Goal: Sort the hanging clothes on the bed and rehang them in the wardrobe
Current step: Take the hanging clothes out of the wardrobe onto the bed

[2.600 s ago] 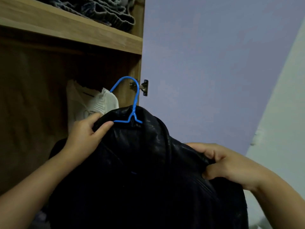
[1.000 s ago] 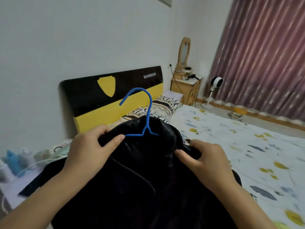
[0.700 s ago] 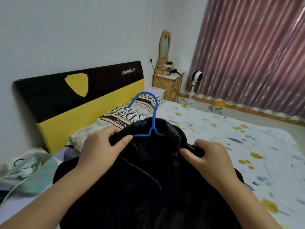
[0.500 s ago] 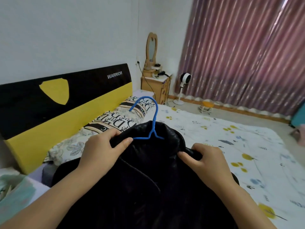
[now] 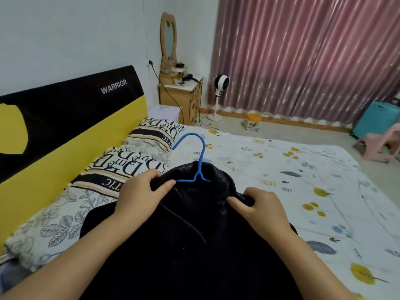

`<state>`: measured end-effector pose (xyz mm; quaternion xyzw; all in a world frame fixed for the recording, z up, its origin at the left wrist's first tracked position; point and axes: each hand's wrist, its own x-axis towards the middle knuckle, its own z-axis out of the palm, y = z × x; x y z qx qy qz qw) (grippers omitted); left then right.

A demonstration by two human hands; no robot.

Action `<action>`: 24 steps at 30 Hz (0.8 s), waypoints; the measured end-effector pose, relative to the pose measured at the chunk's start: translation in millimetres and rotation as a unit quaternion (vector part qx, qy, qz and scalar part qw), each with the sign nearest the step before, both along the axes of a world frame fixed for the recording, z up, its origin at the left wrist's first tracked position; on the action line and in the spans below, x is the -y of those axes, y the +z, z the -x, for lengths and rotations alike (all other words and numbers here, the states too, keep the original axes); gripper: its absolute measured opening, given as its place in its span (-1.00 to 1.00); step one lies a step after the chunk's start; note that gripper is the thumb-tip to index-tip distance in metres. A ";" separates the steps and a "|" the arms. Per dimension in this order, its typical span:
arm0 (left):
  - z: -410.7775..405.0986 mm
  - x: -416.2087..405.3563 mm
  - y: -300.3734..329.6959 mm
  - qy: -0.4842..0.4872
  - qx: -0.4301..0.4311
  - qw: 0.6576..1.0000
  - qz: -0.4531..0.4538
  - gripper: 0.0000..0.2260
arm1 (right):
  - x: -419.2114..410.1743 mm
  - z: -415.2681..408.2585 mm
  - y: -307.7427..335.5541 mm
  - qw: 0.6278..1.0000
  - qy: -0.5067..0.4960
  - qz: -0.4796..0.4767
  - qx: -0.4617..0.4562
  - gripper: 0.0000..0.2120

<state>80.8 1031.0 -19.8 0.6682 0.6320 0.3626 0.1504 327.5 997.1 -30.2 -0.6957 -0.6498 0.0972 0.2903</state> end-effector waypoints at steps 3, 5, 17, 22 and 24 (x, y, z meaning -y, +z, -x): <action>-3.0 -44.5 -20.7 0.004 -0.006 1.000 0.005 -0.79 | -41.7 0.4 -16.8 1.000 -0.017 0.008 0.014 -0.53; -6.7 -74.7 -37.1 0.008 -0.020 1.000 0.012 -0.78 | -70.4 -0.6 -32.4 0.999 -0.026 0.010 0.022 -0.54; -44.3 -217.5 -168.0 0.029 -0.072 0.987 0.143 -0.58 | -228.4 -20.9 -173.1 0.994 -0.052 0.087 -0.031 -0.61; -49.1 -216.8 -234.0 0.057 -0.135 0.969 0.200 -0.48 | -269.2 -26.4 -238.7 0.988 -0.050 0.141 -0.024 -0.59; -48.0 -209.3 -261.7 0.058 -0.165 0.951 0.254 -0.41 | -279.9 -26.6 -261.1 0.986 -0.036 0.161 -0.021 -0.59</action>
